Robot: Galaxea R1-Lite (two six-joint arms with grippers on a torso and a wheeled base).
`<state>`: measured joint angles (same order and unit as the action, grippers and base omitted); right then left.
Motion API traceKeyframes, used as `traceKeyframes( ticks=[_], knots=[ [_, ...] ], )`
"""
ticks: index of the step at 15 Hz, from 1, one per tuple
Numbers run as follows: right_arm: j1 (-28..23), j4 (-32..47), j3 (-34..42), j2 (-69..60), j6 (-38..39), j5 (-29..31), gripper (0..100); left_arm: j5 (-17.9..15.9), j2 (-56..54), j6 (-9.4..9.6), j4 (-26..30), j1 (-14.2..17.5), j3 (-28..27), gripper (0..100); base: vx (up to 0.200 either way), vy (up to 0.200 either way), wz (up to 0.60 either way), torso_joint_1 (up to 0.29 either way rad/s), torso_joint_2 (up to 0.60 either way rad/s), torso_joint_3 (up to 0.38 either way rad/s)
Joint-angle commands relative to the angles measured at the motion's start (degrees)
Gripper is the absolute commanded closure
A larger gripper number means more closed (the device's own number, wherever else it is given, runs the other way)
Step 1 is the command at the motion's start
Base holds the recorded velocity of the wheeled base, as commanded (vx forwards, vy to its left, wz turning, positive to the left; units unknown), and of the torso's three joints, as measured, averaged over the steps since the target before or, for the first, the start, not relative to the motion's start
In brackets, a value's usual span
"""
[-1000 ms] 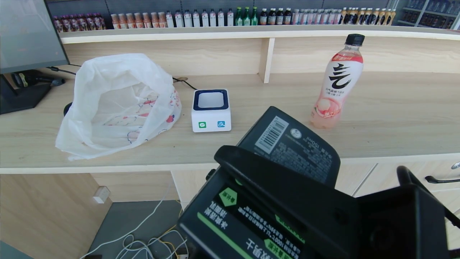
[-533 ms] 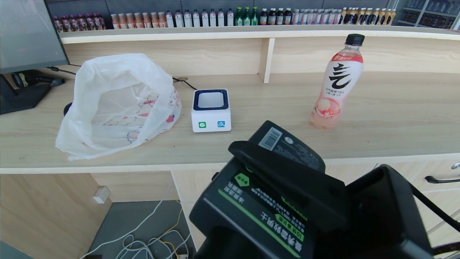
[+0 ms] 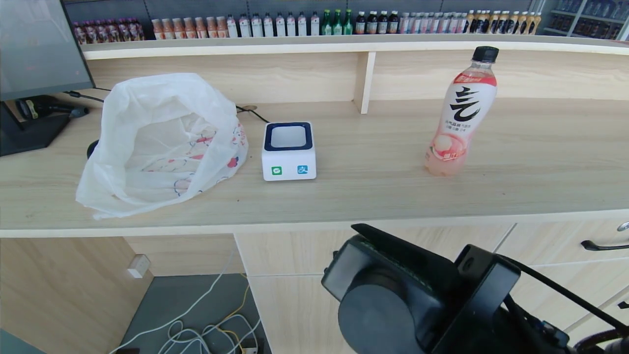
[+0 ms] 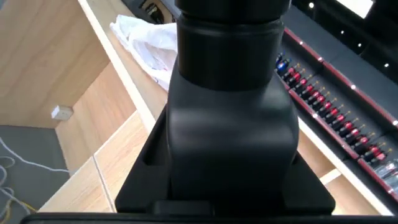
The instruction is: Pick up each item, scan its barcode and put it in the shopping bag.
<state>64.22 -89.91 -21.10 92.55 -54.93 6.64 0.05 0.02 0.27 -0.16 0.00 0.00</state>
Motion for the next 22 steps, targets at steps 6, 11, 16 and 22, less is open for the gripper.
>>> traceKeyframes(
  ticks=[6,11,16,22],
  knots=[
    [-8.4,-0.1,1.5,0.4,25.8,-0.7,100,0.0,0.0,0.00,0.0,0.0,0.0,0,0.000,0.000,0.00,0.000,0.00,0.000],
    [-15.1,-0.1,-2.9,2.9,37.2,1.1,100,0.0,0.0,0.00,0.0,0.0,0.0,0,0.000,0.000,0.00,0.000,0.00,0.000],
    [-22.3,-0.1,-3.6,2.6,39.6,7.2,100,0.0,0.0,0.00,0.0,0.0,0.0,0,0.000,0.000,0.00,0.000,0.00,0.000],
    [-22.1,-0.1,-5.8,2.9,49.0,7.0,100,0.0,0.0,0.00,0.0,0.0,0.0,0,0.000,0.000,0.00,0.000,0.00,0.000]
  ],
)
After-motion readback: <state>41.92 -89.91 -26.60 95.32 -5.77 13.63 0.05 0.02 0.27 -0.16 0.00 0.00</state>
